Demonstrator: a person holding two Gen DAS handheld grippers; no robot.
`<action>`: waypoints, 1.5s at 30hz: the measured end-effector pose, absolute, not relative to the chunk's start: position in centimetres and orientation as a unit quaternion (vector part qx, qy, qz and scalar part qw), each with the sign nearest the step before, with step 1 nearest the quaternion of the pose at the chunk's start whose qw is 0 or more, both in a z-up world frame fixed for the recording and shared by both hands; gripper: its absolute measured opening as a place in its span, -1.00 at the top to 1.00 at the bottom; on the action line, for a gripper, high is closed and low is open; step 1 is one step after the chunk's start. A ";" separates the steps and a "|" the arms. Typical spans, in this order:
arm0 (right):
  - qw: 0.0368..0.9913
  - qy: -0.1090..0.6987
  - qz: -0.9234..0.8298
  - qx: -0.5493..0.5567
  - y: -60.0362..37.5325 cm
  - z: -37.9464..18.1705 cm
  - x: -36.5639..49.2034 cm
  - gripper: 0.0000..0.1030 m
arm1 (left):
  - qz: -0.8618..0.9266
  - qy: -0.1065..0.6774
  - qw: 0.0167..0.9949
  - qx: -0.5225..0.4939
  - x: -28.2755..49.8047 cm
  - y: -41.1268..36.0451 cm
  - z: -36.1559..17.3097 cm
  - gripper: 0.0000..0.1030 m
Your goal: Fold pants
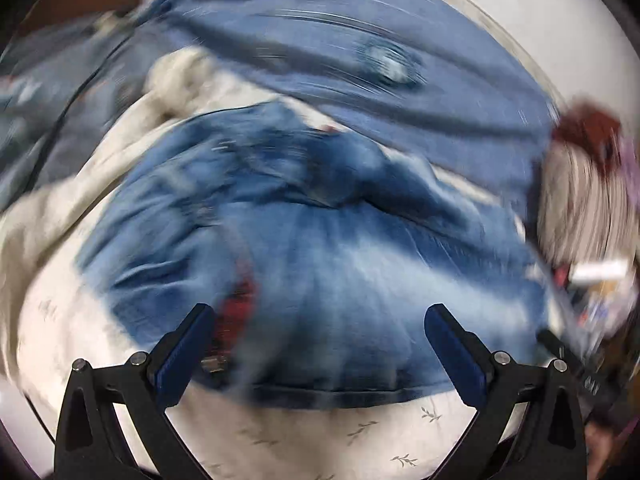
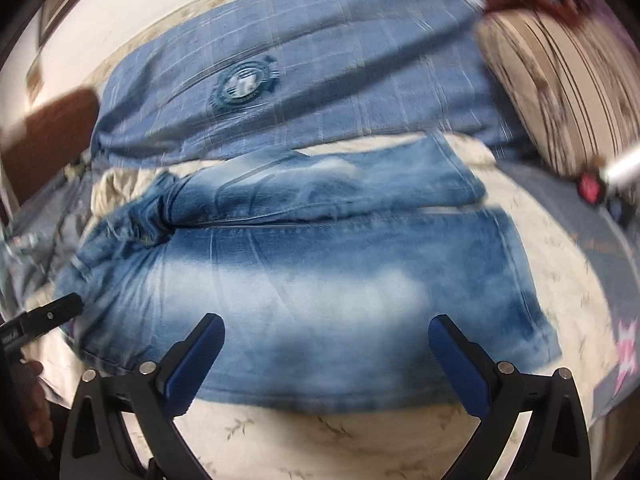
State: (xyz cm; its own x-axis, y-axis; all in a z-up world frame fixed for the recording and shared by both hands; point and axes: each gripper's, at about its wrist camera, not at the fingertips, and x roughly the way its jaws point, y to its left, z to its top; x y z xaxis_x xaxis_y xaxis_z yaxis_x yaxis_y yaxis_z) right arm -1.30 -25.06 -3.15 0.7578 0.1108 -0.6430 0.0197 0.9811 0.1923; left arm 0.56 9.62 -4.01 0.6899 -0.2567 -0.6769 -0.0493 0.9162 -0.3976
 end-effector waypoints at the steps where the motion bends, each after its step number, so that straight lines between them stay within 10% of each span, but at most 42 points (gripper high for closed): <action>1: 0.924 0.357 0.028 0.134 -26.4 -3.2 -1.7 -1.00 | -0.049 0.389 0.894 -0.218 0.3 10.8 -4.1 -1.00; 9: 0.813 0.396 0.016 0.428 -37.0 -7.3 -4.2 -1.00 | 0.019 0.423 0.819 -0.388 -0.2 18.3 -8.2 -1.00; 20: 0.782 0.388 0.013 0.487 -39.5 -9.2 -3.8 -0.99 | 0.007 0.437 0.794 -0.423 0.5 19.3 -9.1 -1.00; 22: 0.776 0.386 0.013 0.499 -39.9 -9.3 -4.1 -0.99 | 0.019 0.426 0.804 -0.413 0.3 19.2 -8.3 -0.76; 24: 0.766 0.387 0.013 0.514 -40.3 -9.5 -4.3 -0.97 | 0.018 0.425 0.826 -0.370 0.9 18.5 -7.4 -0.06; 27: 0.764 0.382 0.006 0.520 -41.1 -9.2 -4.2 -0.92 | 0.025 0.435 0.829 -0.350 1.5 18.1 -7.7 -0.04; 37: 0.765 0.398 -0.042 0.505 -41.9 -8.9 -2.1 -0.43 | 0.038 0.441 0.835 -0.327 2.0 18.4 -8.1 0.67; 39: 0.770 0.408 -0.054 0.488 -41.7 -8.7 -1.7 -0.13 | 0.044 0.441 0.841 -0.311 2.0 18.2 -7.6 0.80; 41: 0.778 0.418 -0.058 0.465 -41.5 -8.4 -1.1 0.85 | 0.053 0.429 0.855 -0.286 1.6 17.8 -6.6 0.87; 45: 0.813 0.418 -0.067 0.400 -40.6 -6.2 -1.0 0.86 | 0.076 0.369 0.896 -0.235 -0.8 16.5 -2.7 0.92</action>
